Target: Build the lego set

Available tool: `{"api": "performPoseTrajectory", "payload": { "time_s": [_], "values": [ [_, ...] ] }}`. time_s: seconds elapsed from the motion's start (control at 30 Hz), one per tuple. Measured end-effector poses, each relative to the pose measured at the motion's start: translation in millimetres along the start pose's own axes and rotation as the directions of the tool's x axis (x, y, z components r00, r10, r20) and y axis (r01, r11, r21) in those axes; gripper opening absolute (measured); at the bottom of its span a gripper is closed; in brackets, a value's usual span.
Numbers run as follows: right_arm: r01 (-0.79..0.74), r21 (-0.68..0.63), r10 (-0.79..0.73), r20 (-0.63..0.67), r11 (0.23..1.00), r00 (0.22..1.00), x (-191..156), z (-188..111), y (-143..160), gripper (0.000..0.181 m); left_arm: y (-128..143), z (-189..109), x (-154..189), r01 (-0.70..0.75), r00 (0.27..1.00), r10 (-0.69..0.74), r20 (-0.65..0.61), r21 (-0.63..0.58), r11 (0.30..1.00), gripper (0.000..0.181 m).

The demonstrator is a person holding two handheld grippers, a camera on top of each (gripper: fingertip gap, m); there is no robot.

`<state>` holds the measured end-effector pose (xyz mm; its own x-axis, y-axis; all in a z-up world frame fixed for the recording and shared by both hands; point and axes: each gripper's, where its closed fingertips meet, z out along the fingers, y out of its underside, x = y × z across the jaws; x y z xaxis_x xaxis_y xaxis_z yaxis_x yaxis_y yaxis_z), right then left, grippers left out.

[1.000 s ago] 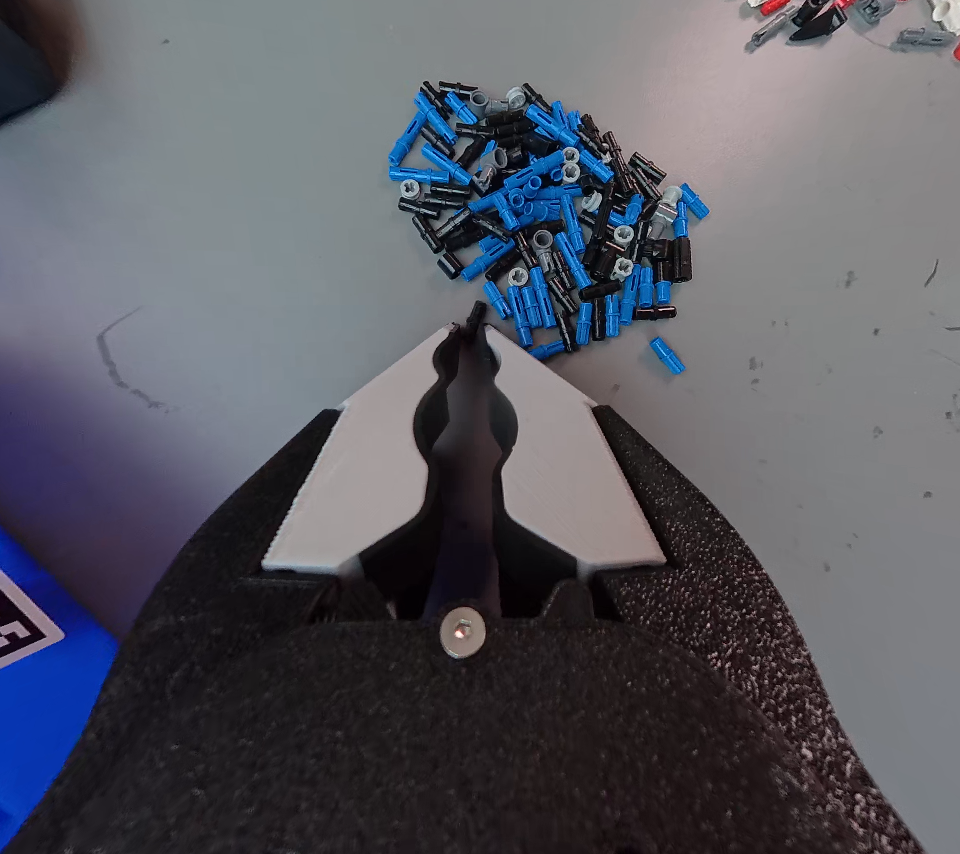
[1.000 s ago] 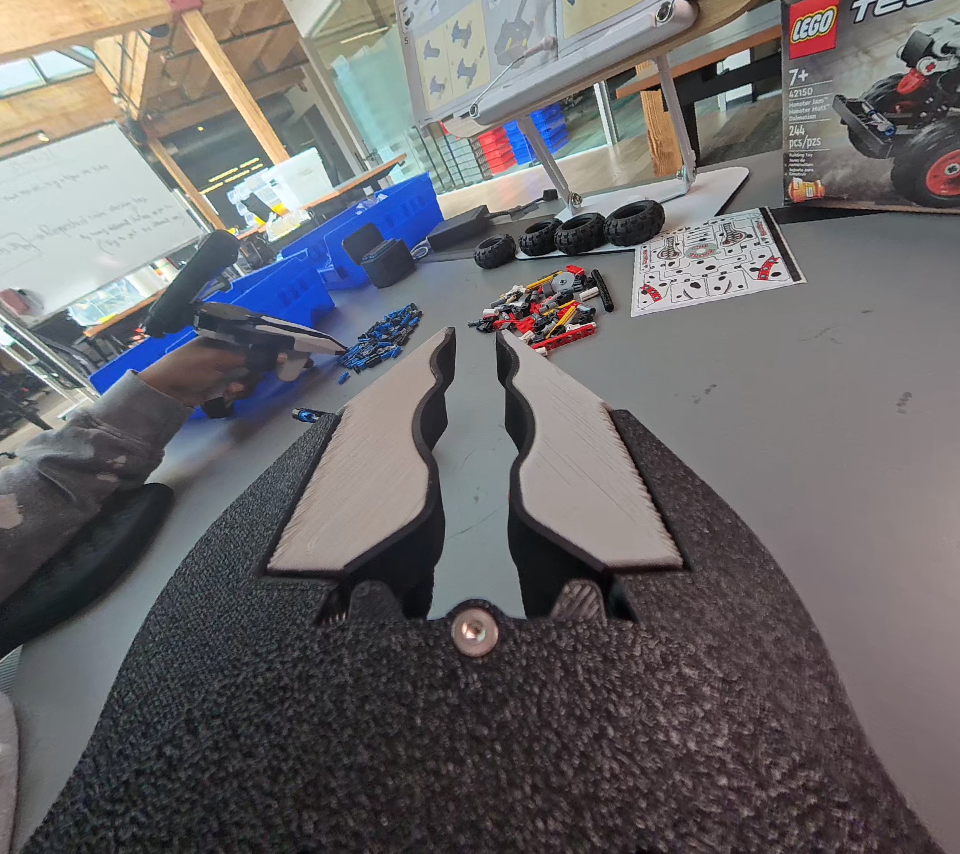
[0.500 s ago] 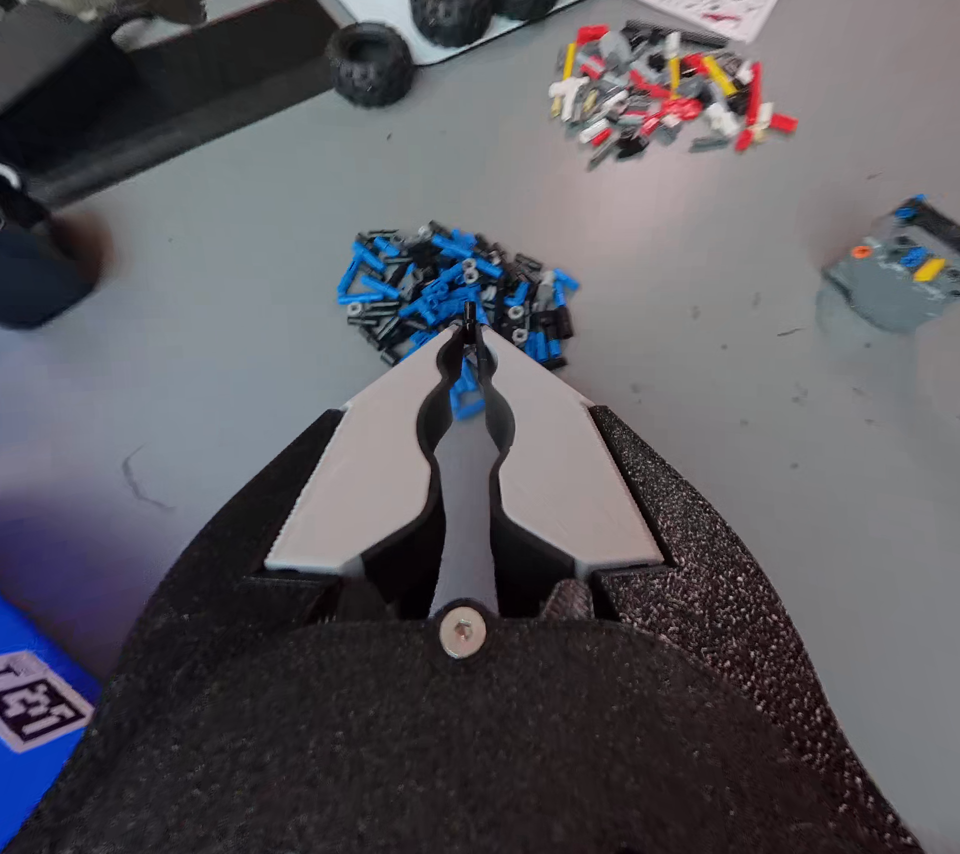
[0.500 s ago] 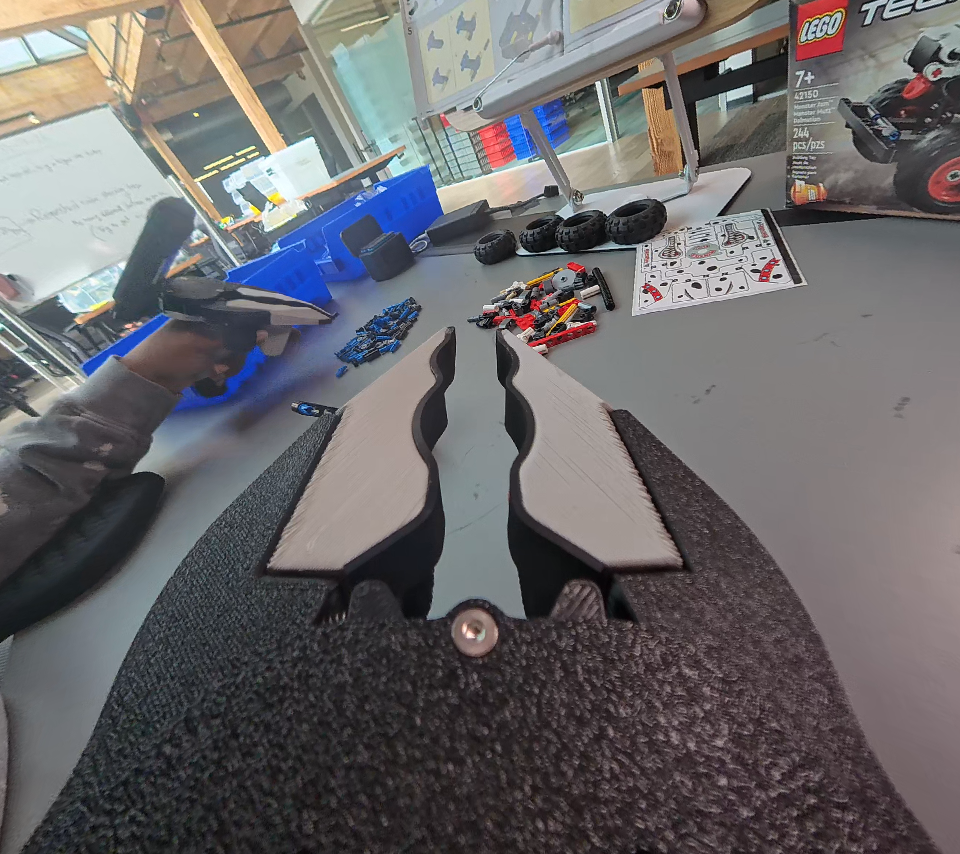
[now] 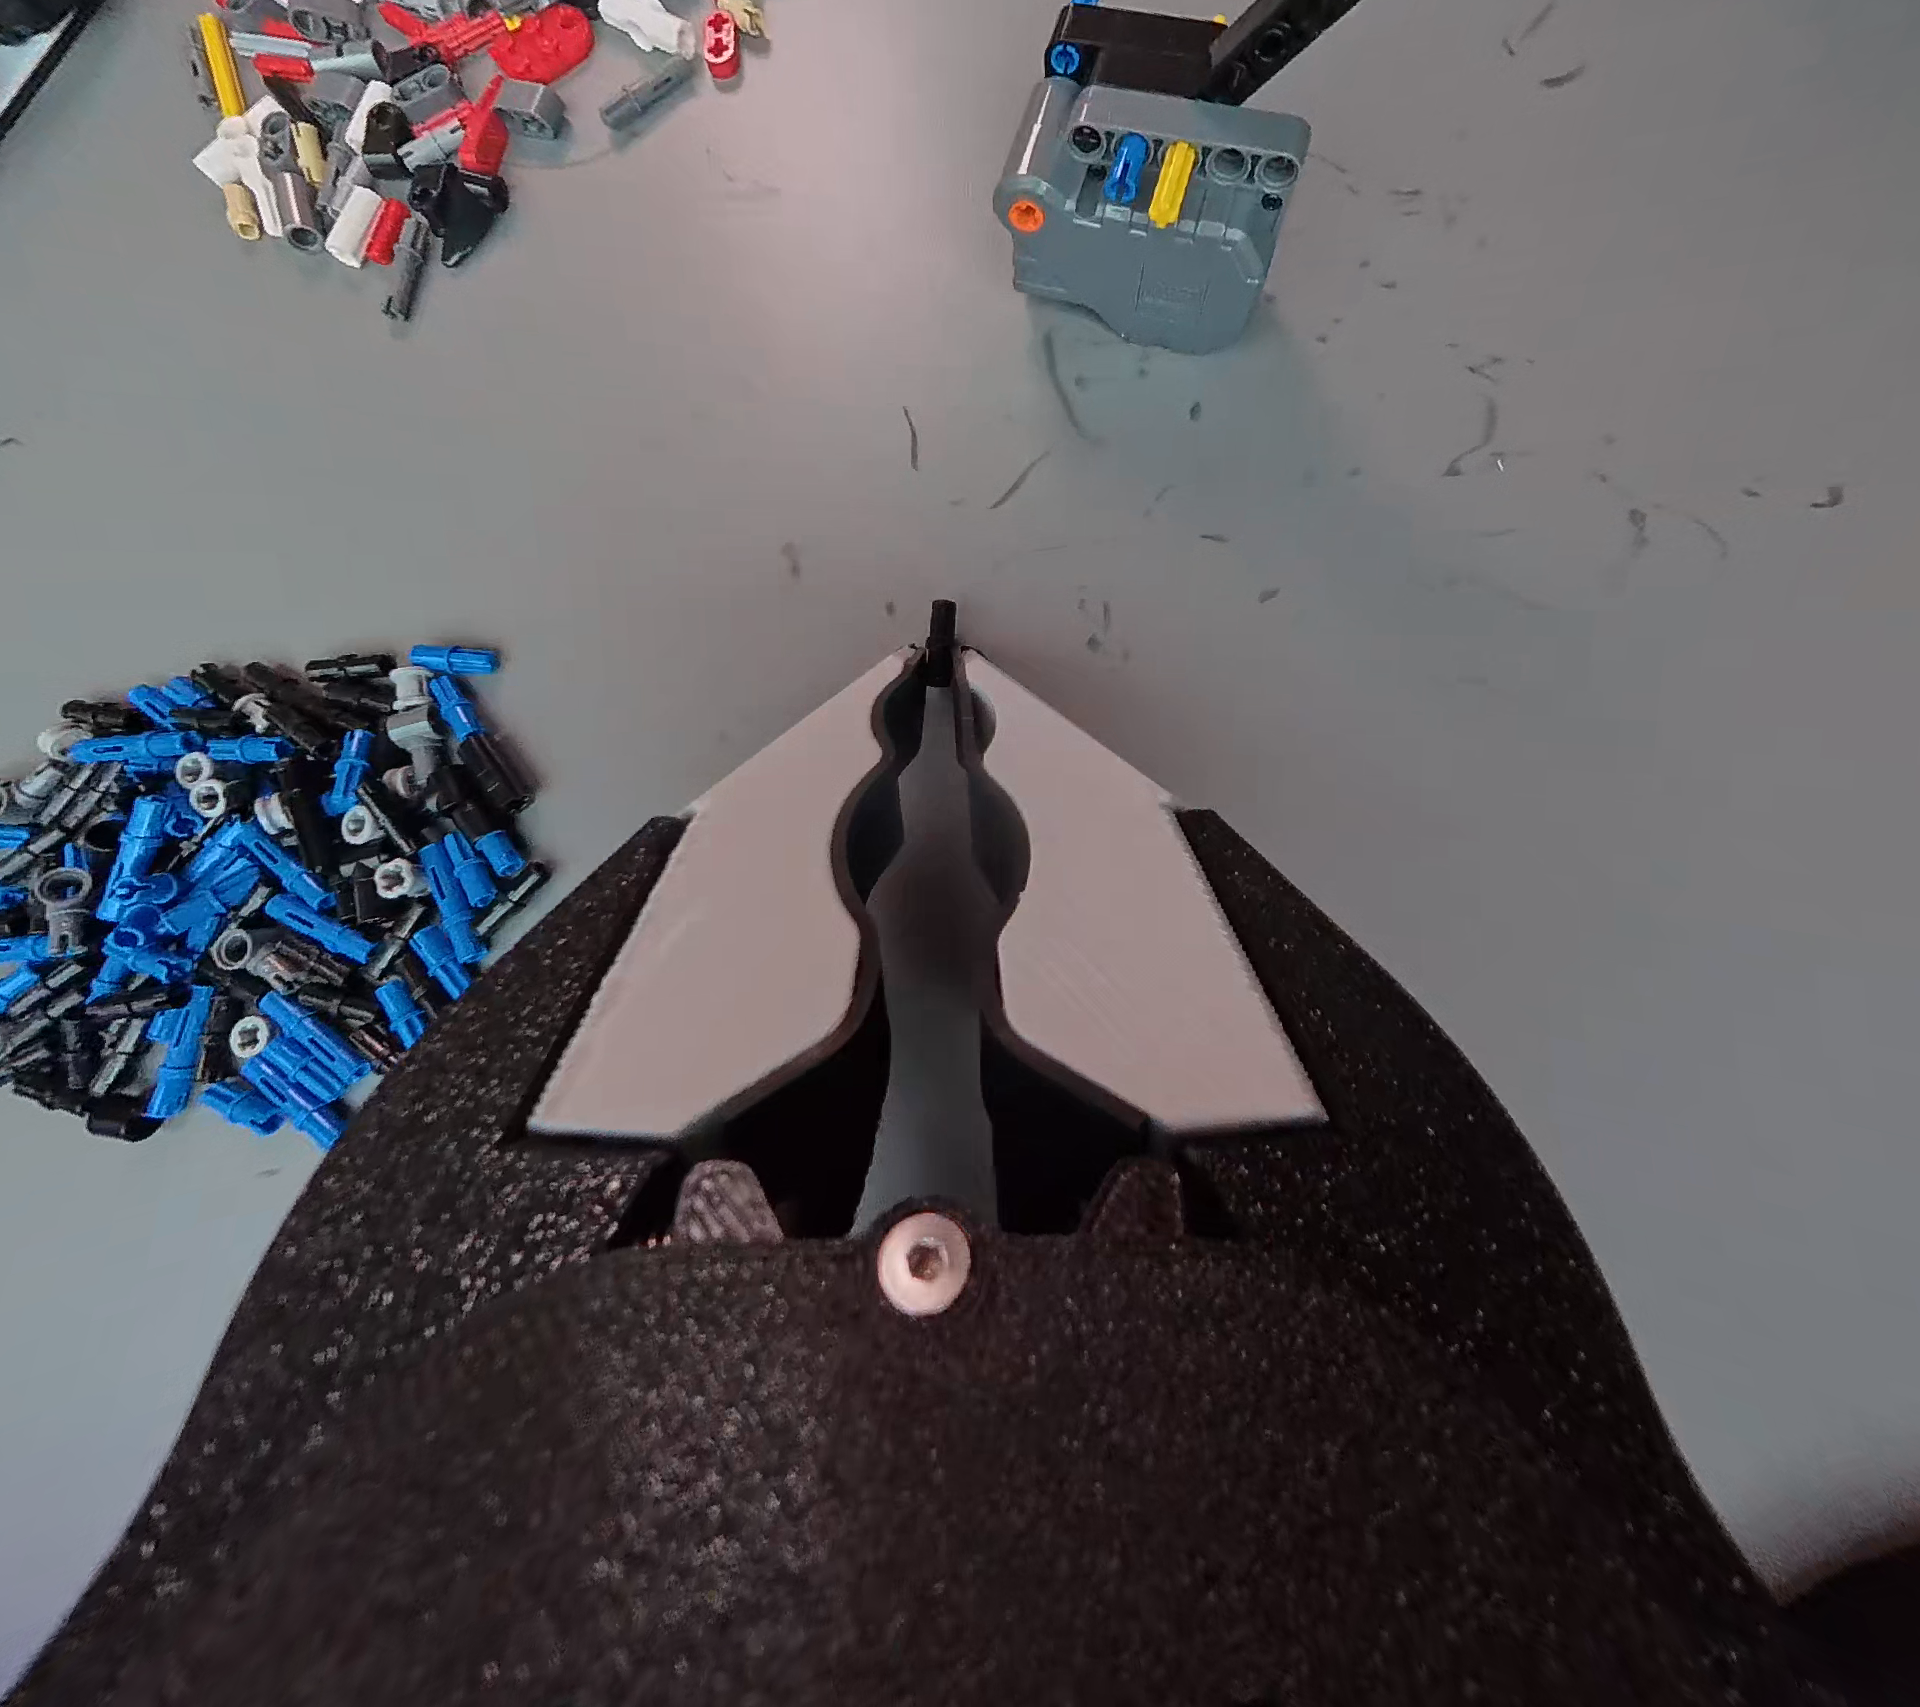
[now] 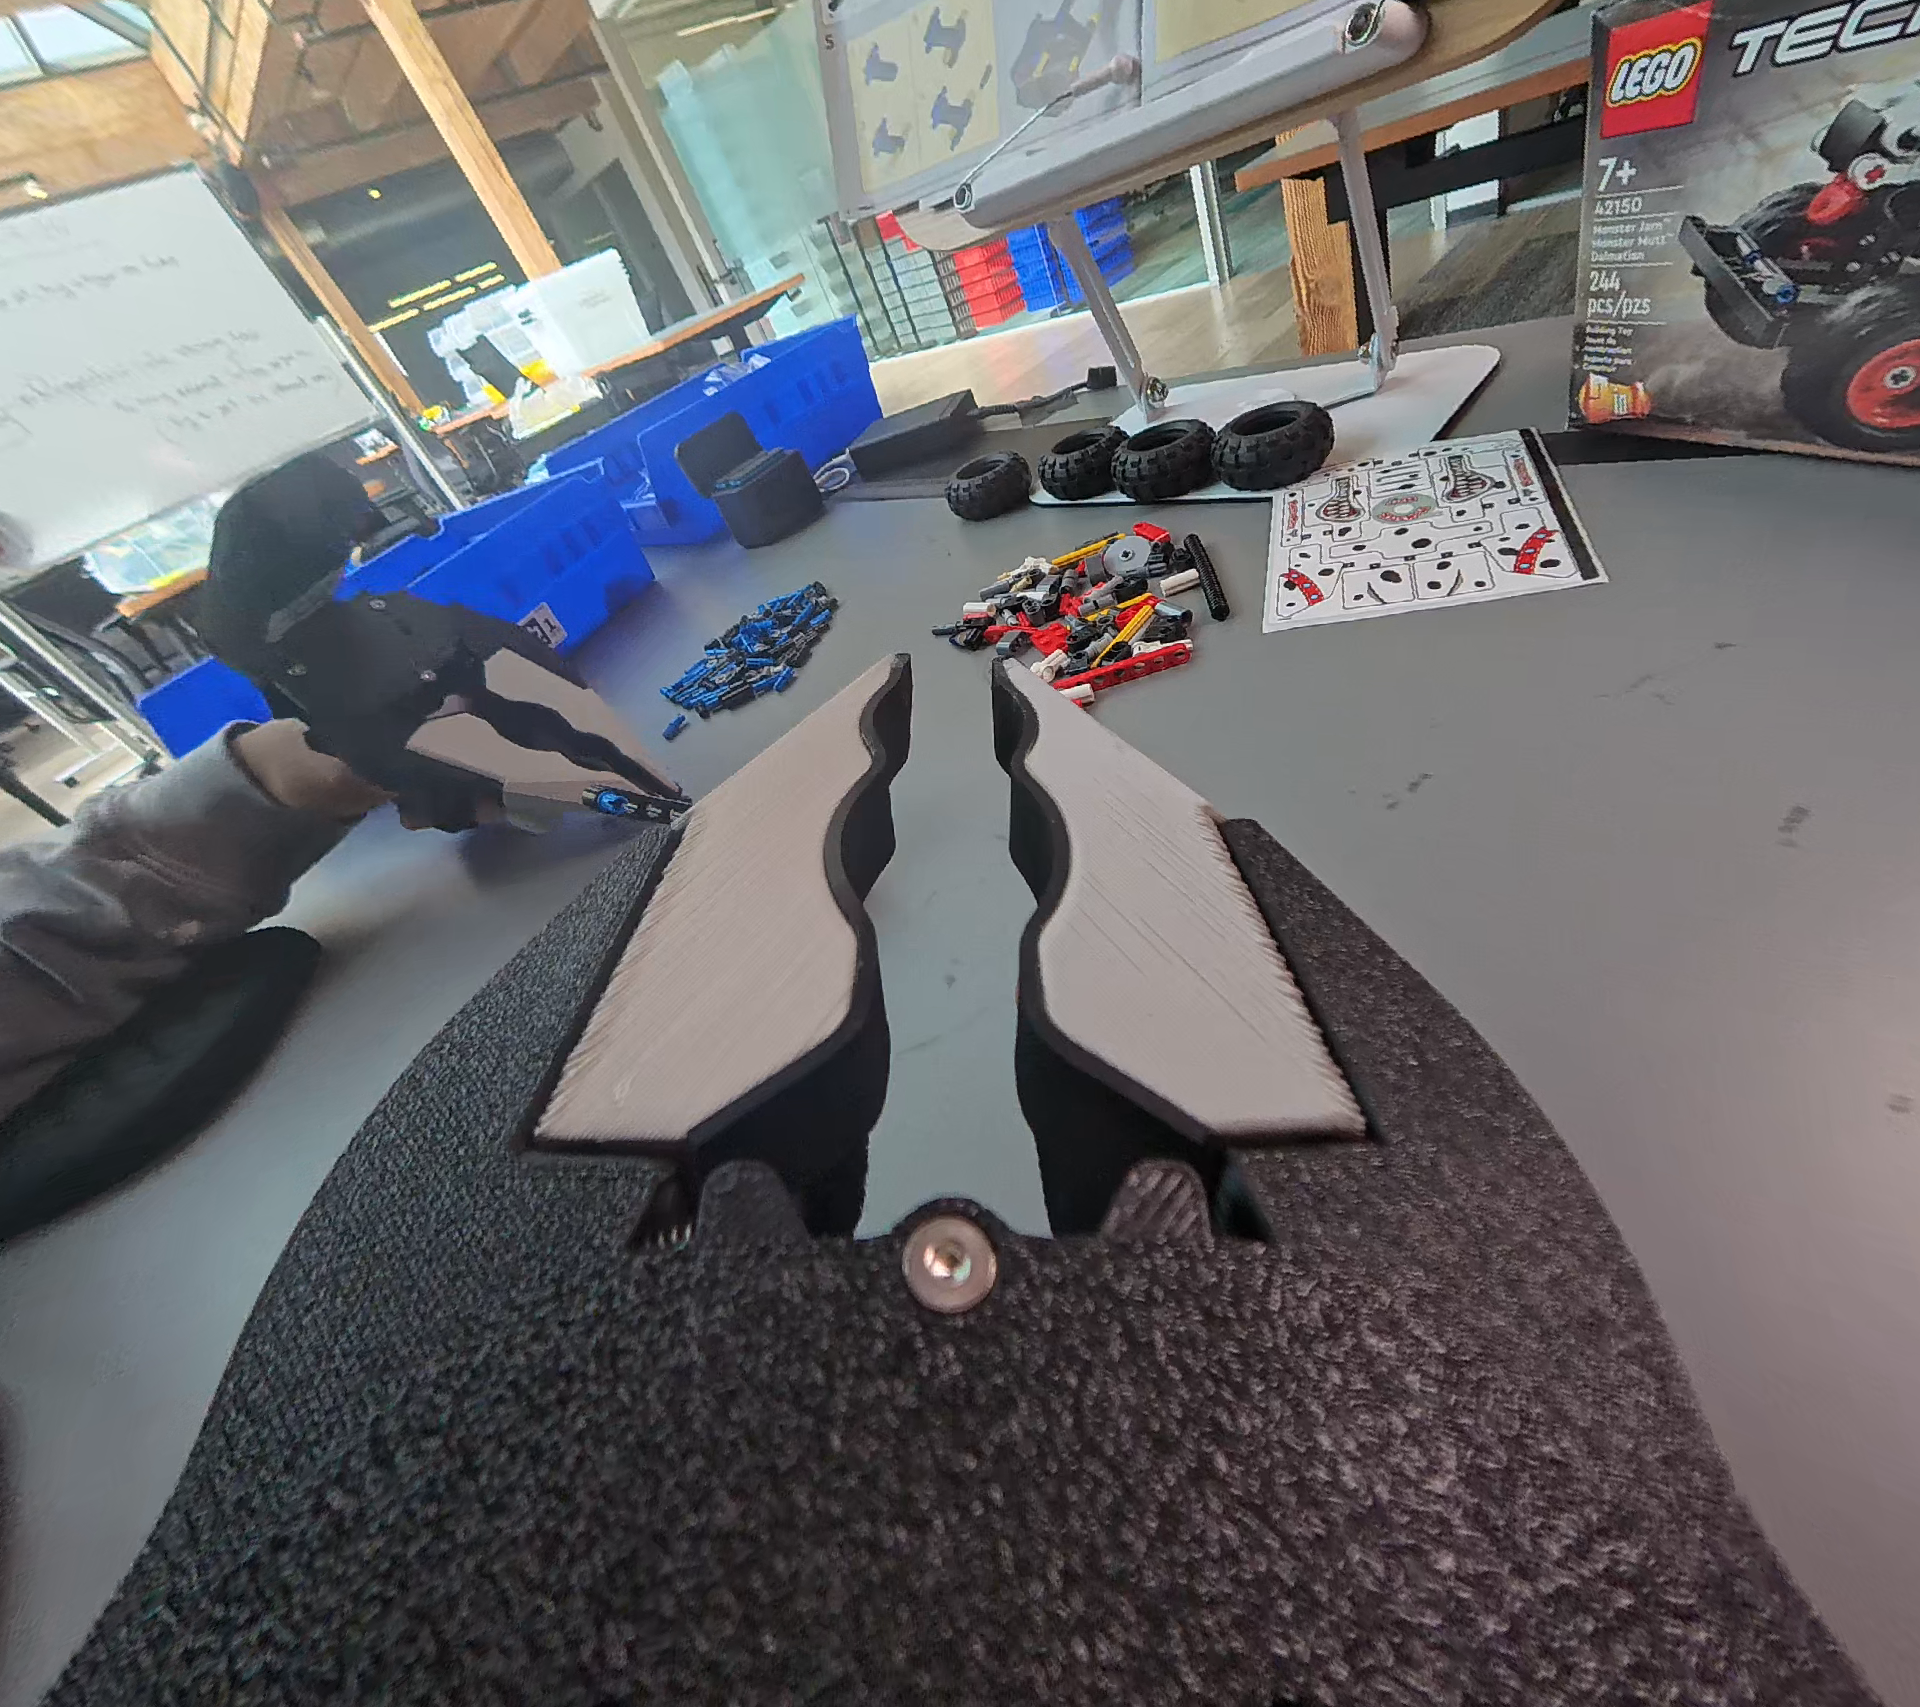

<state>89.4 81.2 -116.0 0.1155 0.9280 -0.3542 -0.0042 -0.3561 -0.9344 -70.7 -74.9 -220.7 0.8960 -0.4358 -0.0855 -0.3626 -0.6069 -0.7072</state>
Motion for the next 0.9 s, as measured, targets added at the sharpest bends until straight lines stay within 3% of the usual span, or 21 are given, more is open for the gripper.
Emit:
{"api": "performPoseTrajectory", "payload": {
  "time_s": [0.03, 0.13, 0.23, 0.37, 0.47, 0.57, 0.77, 0.9],
  "values": [
    [-0.002, 0.002, 0.002, 0.0, 1.0, 1.0, 0, 0, -1, 0.015, 1, 1, 1, -0.007, 1.0, 0.007, 0.0, -0.008, 1.0, 0.006],
    [-0.011, 0.0, 0.011, -0.003, 1.0, 1.0, 2, -1, -1, 0.015, -1, -10, -8, 0.05, 0.999, -0.05, -0.008, 0.041, 0.998, 0.016],
    [-0.022, -0.003, 0.022, -0.003, 1.0, 1.0, 3, -2, -1, 0.015, -7, -42, -55, 0.208, 0.966, -0.23, 0.114, 0.178, 0.962, 0.02],
    [-0.043, 0.001, 0.043, 0.005, 0.999, 0.999, 4, -3, -2, 0.015, 25, -84, -132, 0.476, 0.742, -0.58, 0.337, 0.345, 0.809, 0.018],
    [-0.075, 0.003, 0.075, 0.017, 0.997, 0.997, 4, -2, -2, 0.015, 55, -88, -155, 0.551, 0.621, -0.656, 0.429, 0.357, 0.754, 0.013],
    [-0.107, 0.002, 0.107, 0.035, 0.994, 0.994, 3, -1, -2, 0.015, 67, -77, -158, 0.578, 0.617, -0.646, 0.449, 0.298, 0.76, 0.013],
    [-0.134, 0.005, 0.133, 0.034, 0.991, 0.99, 6, -2, -2, 0.015, 66, -65, -167, 0.548, 0.648, -0.586, 0.488, 0.236, 0.802, 0.013],
    [-0.18, 0.006, 0.179, 0.049, 0.984, 0.983, 7, -1, -2, 0.015, 63, -56, -174, 0.61, 0.638, -0.647, 0.418, 0.238, 0.756, 0.016]
  ]
}}
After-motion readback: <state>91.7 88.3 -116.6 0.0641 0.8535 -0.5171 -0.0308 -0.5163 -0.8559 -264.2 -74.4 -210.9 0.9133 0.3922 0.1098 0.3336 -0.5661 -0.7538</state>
